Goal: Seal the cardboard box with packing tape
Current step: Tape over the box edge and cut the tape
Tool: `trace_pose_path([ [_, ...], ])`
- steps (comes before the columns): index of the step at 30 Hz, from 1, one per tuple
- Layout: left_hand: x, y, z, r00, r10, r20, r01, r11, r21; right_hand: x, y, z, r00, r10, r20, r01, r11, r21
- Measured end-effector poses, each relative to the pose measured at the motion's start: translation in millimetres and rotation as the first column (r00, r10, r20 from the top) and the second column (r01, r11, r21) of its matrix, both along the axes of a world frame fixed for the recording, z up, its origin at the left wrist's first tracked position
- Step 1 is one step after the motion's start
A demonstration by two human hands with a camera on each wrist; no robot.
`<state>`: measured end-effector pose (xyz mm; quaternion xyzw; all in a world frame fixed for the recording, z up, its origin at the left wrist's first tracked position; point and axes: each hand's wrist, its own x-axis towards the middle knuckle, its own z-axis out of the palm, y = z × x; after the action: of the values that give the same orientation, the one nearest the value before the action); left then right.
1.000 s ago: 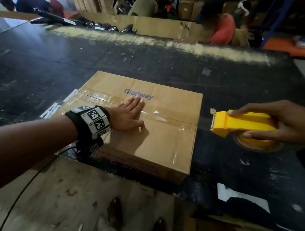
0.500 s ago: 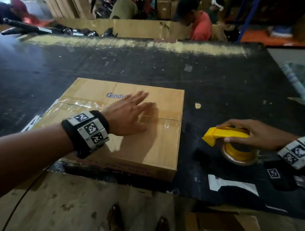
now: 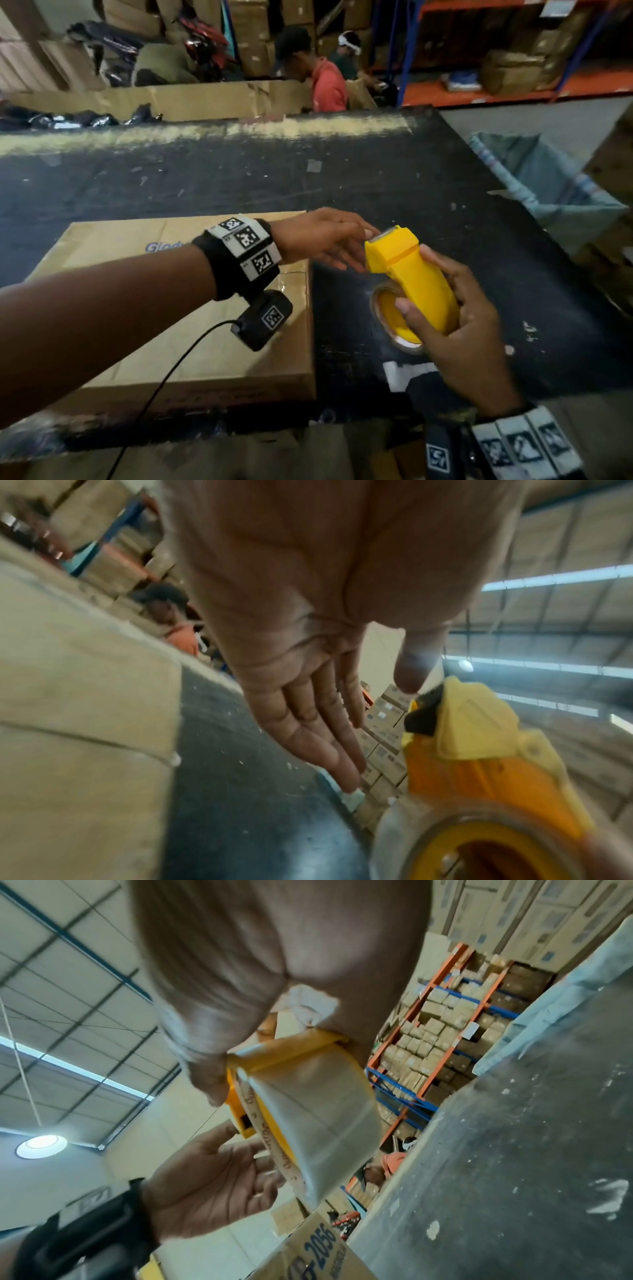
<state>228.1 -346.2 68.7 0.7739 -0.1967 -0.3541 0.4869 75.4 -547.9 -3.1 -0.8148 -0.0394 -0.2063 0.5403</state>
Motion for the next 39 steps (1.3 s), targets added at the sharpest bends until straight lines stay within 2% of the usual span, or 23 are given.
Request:
trace_pose_path([
  [2,0,-5,4,0.995,-0.024,-0.098,0.018,0.998,-0.066,-9,13,4,0.996,-0.087,0.029,0.087,0.996,0.000],
  [5,5,-1,11,0.994,-0.040,-0.103,0.025,0.988,-0.150,-19,31,13,0.978,-0.200,0.064,0.201,0.979,-0.014],
  [8,12,11,26,0.997,-0.071,-0.023,0.067,0.985,-0.162,-25,54,26,0.966,-0.252,0.054,0.255,0.966,-0.046],
  [12,29,37,52,0.985,-0.132,0.110,0.141,0.986,-0.083,-29,98,57,0.951,-0.310,-0.018,0.301,0.934,-0.195],
  [15,65,62,69,0.979,-0.066,0.195,0.083,0.993,-0.081,-40,129,75,0.931,-0.361,-0.044,0.339,0.906,-0.254],
  [18,105,91,82,0.978,-0.003,0.206,0.019,0.997,-0.079,-48,160,89,0.911,-0.398,-0.109,0.358,0.893,-0.272],
  [23,151,99,47,0.960,-0.076,0.271,0.051,0.994,0.098,-18,199,97,0.888,-0.362,-0.282,0.286,0.917,-0.278],
  [26,169,94,21,0.940,-0.095,0.328,0.037,0.983,0.178,6,211,91,0.873,-0.386,-0.298,0.295,0.905,-0.308],
  [30,185,90,-7,0.948,-0.082,0.307,0.014,0.976,0.219,26,215,79,0.854,-0.409,-0.321,0.310,0.896,-0.317],
  [39,199,79,-41,0.907,-0.260,0.330,0.098,0.895,0.436,44,213,67,0.819,-0.434,-0.376,0.298,0.881,-0.367],
])
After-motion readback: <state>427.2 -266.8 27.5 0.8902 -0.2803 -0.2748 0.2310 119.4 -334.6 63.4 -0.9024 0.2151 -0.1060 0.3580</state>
